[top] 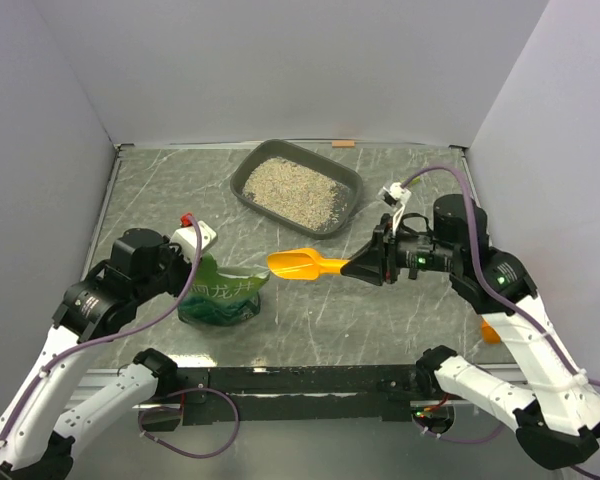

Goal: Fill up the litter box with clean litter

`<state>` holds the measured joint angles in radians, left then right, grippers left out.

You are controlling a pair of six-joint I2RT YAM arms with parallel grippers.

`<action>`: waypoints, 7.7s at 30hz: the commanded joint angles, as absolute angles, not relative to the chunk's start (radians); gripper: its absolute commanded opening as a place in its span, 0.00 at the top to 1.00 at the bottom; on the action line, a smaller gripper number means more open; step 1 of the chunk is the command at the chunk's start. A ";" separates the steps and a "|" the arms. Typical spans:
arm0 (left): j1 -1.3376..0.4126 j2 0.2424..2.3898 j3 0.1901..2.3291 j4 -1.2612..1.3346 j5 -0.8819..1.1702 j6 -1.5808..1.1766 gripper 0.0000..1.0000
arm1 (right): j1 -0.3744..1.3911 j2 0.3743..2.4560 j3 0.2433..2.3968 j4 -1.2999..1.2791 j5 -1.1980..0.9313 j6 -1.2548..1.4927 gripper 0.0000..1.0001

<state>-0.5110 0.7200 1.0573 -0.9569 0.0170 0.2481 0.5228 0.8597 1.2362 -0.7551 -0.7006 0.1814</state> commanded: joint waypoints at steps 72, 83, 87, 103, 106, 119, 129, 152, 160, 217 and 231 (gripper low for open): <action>-0.775 0.825 0.971 -0.439 0.137 0.124 0.99 | 0.653 1.288 1.546 -1.040 -0.543 -0.020 1.00; -0.876 0.799 0.825 -0.304 0.023 0.061 0.99 | 0.695 1.526 1.678 -1.135 -0.485 0.123 1.00; -0.919 0.782 0.767 -0.244 0.003 0.045 0.99 | 0.716 1.581 1.680 -1.149 -0.393 0.170 1.00; -0.962 0.580 0.618 -0.144 -0.173 0.029 0.99 | 0.798 1.747 1.496 -0.849 -0.319 0.434 1.00; -0.963 0.575 0.607 -0.137 -0.161 0.017 0.99 | 0.796 1.740 1.418 -0.737 -0.366 0.466 1.00; -0.966 0.626 0.598 -0.152 -0.201 0.038 0.99 | 0.773 1.643 1.013 -0.007 -0.771 0.665 1.00; -0.968 0.640 0.603 -0.173 -0.291 0.031 0.99 | 0.762 1.582 0.882 0.314 -0.830 0.814 1.00; -0.982 0.532 0.526 -0.149 -0.331 0.026 0.99 | 0.641 1.226 0.637 0.463 -0.856 0.959 1.00; -0.986 0.511 0.511 -0.137 -0.342 0.031 0.99 | 0.580 1.085 0.565 0.425 -0.858 0.965 1.00; -1.006 0.462 0.502 -0.104 -0.371 0.026 0.99 | 0.540 0.489 0.302 0.173 -0.580 1.267 1.00; -1.006 0.396 0.499 -0.097 -0.405 0.028 0.99 | 0.540 0.429 0.307 0.143 -0.552 1.341 1.00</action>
<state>-1.0031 0.4194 0.4862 -0.1604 -0.3725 0.0406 0.5449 0.4419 0.2928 0.1291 -0.5735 1.2942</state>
